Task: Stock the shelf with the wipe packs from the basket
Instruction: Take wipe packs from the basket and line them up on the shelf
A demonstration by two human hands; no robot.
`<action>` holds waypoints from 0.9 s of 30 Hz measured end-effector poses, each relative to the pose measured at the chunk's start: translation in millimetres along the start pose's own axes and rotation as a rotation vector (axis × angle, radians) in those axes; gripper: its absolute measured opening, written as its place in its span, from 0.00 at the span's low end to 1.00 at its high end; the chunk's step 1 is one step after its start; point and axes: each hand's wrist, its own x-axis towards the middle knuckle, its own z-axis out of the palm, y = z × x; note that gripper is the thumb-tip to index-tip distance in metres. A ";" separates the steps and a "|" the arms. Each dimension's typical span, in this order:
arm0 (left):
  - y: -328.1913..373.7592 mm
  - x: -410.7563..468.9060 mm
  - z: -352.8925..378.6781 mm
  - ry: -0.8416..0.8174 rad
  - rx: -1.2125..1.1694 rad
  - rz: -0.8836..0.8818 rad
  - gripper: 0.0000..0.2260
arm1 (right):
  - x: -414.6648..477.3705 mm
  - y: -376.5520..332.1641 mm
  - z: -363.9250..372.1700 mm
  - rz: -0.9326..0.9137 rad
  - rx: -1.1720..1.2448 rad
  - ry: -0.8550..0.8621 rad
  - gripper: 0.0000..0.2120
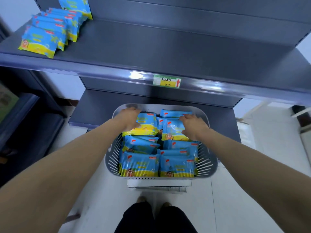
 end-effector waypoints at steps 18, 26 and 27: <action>8.8 -3.9 5.6 -0.015 -0.072 0.009 0.18 | 7.4 2.8 24.4 0.097 -0.038 0.055 0.28; 20.6 -42.9 -28.0 0.048 -0.187 -0.024 0.11 | -6.8 4.3 -21.0 -0.028 0.091 0.072 0.14; 21.0 -48.7 -38.1 0.083 -0.197 -0.022 0.11 | -9.5 4.4 -34.1 -0.060 0.128 0.079 0.13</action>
